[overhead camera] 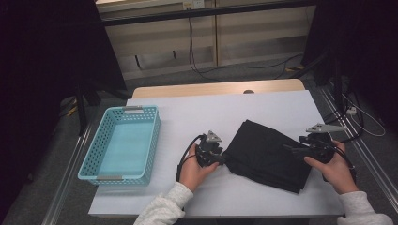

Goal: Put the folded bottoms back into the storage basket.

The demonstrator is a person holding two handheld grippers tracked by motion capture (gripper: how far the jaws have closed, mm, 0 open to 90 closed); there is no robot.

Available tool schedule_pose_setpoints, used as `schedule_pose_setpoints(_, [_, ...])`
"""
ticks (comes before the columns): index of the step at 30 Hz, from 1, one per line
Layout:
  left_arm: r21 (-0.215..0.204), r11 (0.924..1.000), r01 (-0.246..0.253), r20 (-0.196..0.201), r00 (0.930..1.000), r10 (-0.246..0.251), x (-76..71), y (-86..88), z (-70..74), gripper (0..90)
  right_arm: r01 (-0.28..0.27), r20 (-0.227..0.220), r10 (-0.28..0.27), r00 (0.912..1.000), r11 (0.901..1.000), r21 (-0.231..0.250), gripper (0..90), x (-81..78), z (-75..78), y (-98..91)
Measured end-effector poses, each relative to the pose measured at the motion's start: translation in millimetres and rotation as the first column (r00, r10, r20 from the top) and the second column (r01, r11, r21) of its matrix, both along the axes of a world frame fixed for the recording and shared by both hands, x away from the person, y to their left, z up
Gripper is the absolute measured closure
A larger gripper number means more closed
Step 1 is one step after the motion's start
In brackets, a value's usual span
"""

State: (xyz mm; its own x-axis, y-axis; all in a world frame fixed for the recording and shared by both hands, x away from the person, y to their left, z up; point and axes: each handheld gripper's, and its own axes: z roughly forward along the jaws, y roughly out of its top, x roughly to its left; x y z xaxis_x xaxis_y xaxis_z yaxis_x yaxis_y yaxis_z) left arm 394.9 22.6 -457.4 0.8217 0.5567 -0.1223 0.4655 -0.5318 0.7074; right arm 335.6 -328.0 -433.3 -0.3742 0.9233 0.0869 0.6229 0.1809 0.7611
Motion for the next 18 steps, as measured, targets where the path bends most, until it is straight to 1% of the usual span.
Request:
schedule_pose_setpoints(2, [-0.016,0.9999,0.002,-0.024,0.9997,-0.002,-0.7,-1.6,-0.1,68.6,-0.003,0.0,0.003,1.0,1.0,-0.002,24.8,0.4,-0.1,0.4])
schedule_pose_setpoints(3, [-0.017,0.9999,0.002,-0.034,0.9994,-0.003,-0.1,-1.9,0.2,72.6,-0.005,0.002,0.005,1.0,1.0,0.0,24.8,0.7,0.0,0.8])
schedule_pose_setpoints(6, [-0.03,0.9995,-0.008,-0.07,0.9976,0.006,0.5,-2.1,0.5,80.2,-0.007,0.002,0.007,1.0,1.0,0.0,24.8,1.0,0.4,2.0])
schedule_pose_setpoints(7, [-0.032,0.9994,-0.014,-0.074,0.9972,0.012,0.7,-1.8,0.4,82.0,-0.008,0.002,0.008,1.0,1.0,0.001,24.8,0.6,0.7,2.2])
schedule_pose_setpoints(10, [-0.027,0.9995,-0.015,-0.087,0.9961,0.012,1.6,-0.3,2.1,84.5,-0.007,0.013,0.007,0.9999,1.0,0.001,24.8,-1.1,2.3,1.9])
schedule_pose_setpoints(12, [-0.035,0.9991,-0.024,-0.104,0.9944,0.02,3.2,1.3,2.6,85.1,-0.001,0.023,0.0,0.9997,1.0,0.006,24.8,-2.2,4.0,1.9])
schedule_pose_setpoints(15, [-0.043,0.9985,-0.035,-0.111,0.9934,0.03,6.5,4.9,4.1,85.4,-0.002,0.033,0.001,0.9995,0.9999,0.011,24.7,-3.0,5.4,1.5])
schedule_pose_setpoints(16, [-0.05,0.998,-0.038,-0.111,0.9933,0.033,7.9,6.4,4.9,85.4,0.0,0.034,-0.001,0.9994,0.9999,0.014,24.4,-3.0,5.5,1.3])
schedule_pose_setpoints(18, [-0.051,0.9977,-0.045,-0.116,0.9925,0.039,11.4,10.0,6.1,85.4,-0.001,0.033,0.0,0.9995,0.9999,0.011,24.2,-2.3,4.8,0.6])
